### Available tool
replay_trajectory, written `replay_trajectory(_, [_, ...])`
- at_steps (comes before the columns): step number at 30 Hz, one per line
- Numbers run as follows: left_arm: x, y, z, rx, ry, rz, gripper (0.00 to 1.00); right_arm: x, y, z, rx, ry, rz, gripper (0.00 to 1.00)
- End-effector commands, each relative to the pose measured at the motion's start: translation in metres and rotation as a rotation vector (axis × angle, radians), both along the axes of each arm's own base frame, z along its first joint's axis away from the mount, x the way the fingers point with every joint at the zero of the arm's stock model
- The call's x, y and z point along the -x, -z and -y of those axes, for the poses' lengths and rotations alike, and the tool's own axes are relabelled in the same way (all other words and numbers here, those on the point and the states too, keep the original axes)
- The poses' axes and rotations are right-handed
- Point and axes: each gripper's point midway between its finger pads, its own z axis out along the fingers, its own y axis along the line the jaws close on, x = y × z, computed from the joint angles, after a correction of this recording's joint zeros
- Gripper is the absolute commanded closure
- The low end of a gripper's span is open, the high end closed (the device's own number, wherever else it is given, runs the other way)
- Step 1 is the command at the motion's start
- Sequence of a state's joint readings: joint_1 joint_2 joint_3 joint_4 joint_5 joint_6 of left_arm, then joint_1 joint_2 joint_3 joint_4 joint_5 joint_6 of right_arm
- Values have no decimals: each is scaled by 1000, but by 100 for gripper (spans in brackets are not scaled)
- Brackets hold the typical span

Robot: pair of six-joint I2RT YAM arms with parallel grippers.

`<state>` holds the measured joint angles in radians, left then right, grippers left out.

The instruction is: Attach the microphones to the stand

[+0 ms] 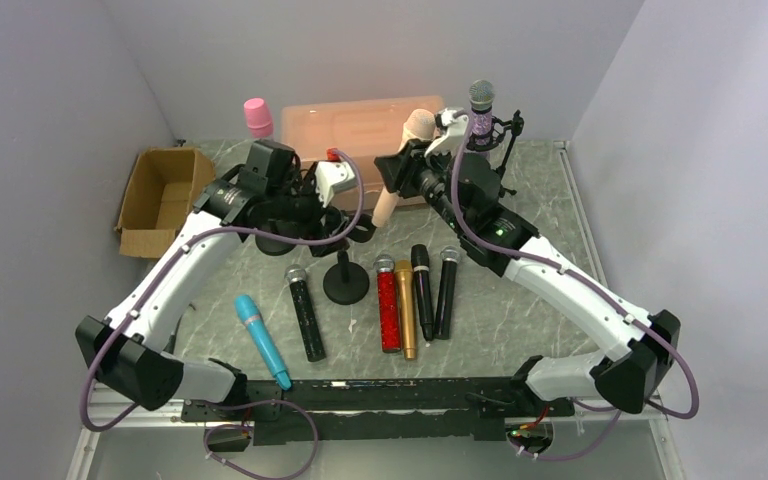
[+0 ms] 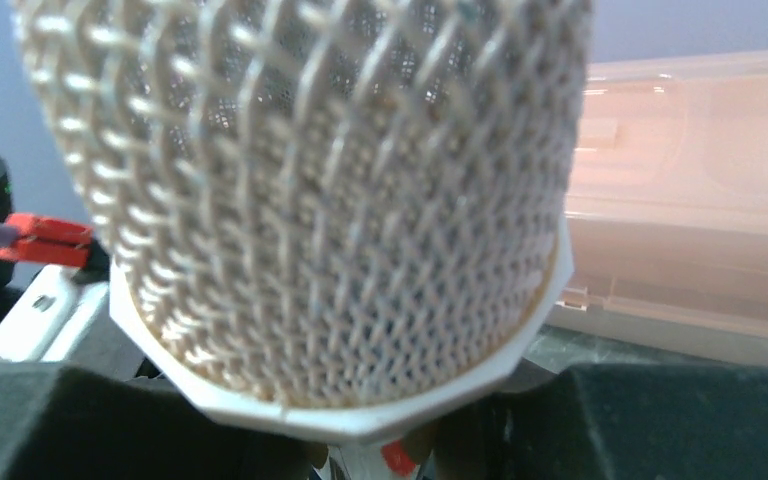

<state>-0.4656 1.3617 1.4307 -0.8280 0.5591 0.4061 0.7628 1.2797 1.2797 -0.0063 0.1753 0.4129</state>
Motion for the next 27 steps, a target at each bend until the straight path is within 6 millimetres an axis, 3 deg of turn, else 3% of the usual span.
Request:
replay_trajectory(1, [13, -30, -2, 37, 44, 99, 1, -5, -45, -5, -85, 46, 114, 100])
replay_trajectory(6, [20, -37, -10, -18, 175, 239, 1, -5, -46, -16, -94, 75, 141, 100])
replay_trajectory(15, [1, -30, -15, -69, 308, 375, 1, -5, -28, -23, -66, 110, 129, 100])
replay_trajectory(23, [-6, -43, -7, 40, 383, 396, 1, -2, -9, -21, -30, 113, 104, 100])
replay_trajectory(27, [-6, -35, -6, 38, 418, 396, 0, -1, -4, -21, -19, 102, 94, 100])
